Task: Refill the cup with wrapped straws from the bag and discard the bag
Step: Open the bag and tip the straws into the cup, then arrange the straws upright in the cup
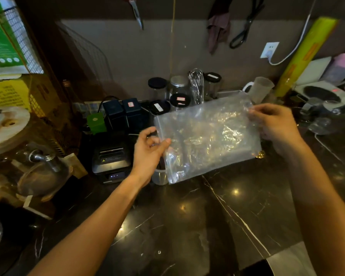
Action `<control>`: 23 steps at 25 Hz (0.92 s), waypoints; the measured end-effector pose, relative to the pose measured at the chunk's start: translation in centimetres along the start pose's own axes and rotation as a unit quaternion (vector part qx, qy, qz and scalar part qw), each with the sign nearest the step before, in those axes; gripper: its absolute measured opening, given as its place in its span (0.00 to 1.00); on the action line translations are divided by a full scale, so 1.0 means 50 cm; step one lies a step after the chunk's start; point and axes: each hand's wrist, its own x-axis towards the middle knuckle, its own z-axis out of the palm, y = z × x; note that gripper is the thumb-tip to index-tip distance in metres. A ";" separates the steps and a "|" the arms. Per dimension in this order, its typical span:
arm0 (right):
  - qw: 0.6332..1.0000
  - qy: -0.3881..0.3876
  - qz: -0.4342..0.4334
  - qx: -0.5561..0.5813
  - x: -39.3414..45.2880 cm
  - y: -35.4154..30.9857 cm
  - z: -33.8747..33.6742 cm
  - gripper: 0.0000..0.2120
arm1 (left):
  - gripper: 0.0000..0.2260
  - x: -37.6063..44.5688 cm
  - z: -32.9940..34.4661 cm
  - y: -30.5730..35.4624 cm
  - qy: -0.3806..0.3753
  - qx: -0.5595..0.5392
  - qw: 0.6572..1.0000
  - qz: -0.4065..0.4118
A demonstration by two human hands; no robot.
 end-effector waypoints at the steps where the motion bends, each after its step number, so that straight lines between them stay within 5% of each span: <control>1: 0.999 -0.007 0.035 -0.011 -0.004 0.026 -0.012 0.06 | 0.21 -0.004 0.016 -0.014 -0.012 0.007 1.000 -0.011; 11: 0.961 0.047 0.265 -0.068 -0.074 0.351 -0.112 0.08 | 0.16 -0.075 0.136 -0.155 -0.167 0.041 0.967 -0.186; 20: 0.944 0.073 0.310 -0.090 -0.102 0.500 -0.134 0.08 | 0.24 -0.063 0.197 -0.274 -0.132 0.132 0.948 -0.257; 23: 0.936 0.105 0.319 -0.102 -0.090 0.532 -0.131 0.09 | 0.17 -0.051 0.214 -0.299 -0.131 0.149 0.937 -0.286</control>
